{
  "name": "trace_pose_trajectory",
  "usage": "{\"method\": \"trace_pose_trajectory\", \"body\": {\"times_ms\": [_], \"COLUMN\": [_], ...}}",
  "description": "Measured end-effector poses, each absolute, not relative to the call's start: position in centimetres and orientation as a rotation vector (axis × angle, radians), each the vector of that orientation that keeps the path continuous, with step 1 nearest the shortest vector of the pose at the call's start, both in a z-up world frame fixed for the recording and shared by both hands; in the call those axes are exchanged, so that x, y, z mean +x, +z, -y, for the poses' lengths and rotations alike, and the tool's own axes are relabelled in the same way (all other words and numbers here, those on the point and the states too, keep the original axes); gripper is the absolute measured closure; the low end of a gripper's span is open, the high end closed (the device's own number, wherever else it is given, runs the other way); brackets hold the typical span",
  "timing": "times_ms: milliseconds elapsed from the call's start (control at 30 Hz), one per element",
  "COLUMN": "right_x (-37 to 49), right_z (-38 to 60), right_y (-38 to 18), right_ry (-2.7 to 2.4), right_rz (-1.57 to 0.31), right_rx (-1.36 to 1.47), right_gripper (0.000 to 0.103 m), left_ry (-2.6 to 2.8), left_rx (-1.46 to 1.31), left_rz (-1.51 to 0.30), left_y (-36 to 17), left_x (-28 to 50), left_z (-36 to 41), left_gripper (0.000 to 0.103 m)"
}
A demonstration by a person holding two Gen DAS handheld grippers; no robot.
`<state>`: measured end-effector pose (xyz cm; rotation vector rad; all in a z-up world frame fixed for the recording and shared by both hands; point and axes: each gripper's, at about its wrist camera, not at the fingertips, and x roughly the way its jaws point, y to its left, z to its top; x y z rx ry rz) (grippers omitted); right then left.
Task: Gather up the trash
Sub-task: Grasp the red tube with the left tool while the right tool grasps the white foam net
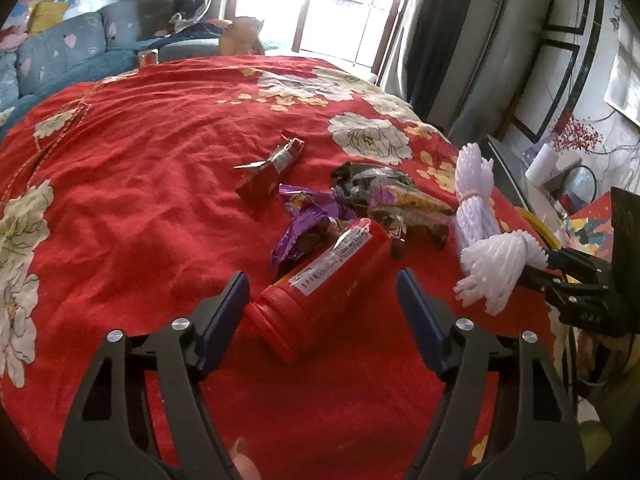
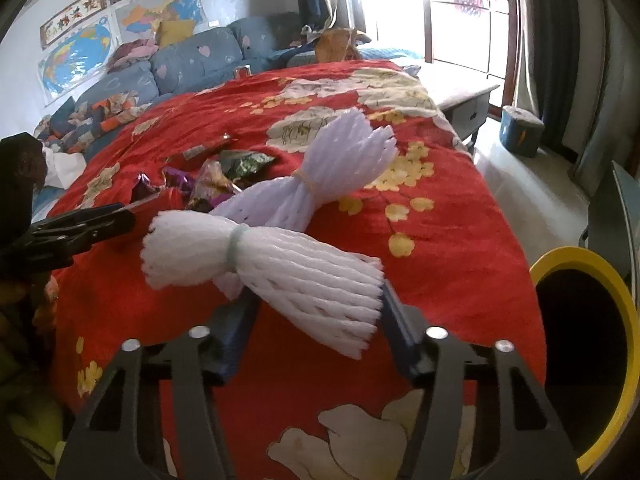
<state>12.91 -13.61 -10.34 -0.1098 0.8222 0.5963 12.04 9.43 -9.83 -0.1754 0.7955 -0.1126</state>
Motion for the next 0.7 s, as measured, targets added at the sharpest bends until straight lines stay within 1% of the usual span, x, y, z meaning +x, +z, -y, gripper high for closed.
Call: {"method": "trace_pose_trajectory", "body": {"times_ms": [33,67,100,133,233,433,533,567,600,633,667,700], "right_x": [12.8,12.7,12.7,12.6,12.5,12.0,11.6,11.4,11.3,11.2,11.1,11.0], "right_z": [13.7,13.7,13.8,14.0,14.3,14.9,15.2,15.3,15.4,15.4,15.6,15.8], "right_y": [-10.4,-10.3,-10.3,-10.3,-10.2,-9.8,-9.5,-9.3,-9.2,-9.1,-9.0,-8.9], "right_ry": [0.601,0.604,0.608,0.613,0.622,0.635,0.644,0.647,0.646,0.647,0.647,0.647], "right_rz": [-0.823,-0.824,-0.824,-0.827,-0.832,-0.83,-0.822,-0.818,-0.814,-0.813,-0.81,-0.808], "right_rx": [-0.106,-0.102,-0.099,-0.095,-0.074,-0.057,-0.048,-0.046,-0.043,-0.041,-0.035,-0.03], "right_gripper": [0.061,0.063,0.067,0.075,0.084,0.093,0.095,0.095,0.096,0.096,0.096,0.096], "left_ry": [-0.114,-0.114,-0.114,-0.115,-0.119,-0.148,-0.152,-0.154,-0.156,-0.157,-0.159,-0.16], "left_rx": [-0.171,-0.168,-0.168,-0.169,-0.158,-0.123,-0.105,-0.101,-0.097,-0.093,-0.09,-0.086], "left_rz": [-0.8,-0.804,-0.809,-0.813,-0.829,-0.851,-0.863,-0.866,-0.868,-0.87,-0.872,-0.872], "left_y": [-9.9,-9.9,-9.9,-10.0,-10.2,-10.5,-10.8,-10.9,-11.0,-11.0,-11.0,-11.0], "left_x": [12.0,12.0,12.0,11.9,11.8,11.3,11.3,11.3,11.2,11.2,11.2,11.1], "left_z": [-9.4,-9.4,-9.4,-9.4,-9.0,-7.6,-6.9,-6.6,-6.3,-6.1,-6.0,-5.8], "left_gripper": [0.038,0.04,0.042,0.044,0.048,0.051,0.06,0.065,0.071,0.074,0.077,0.077]}}
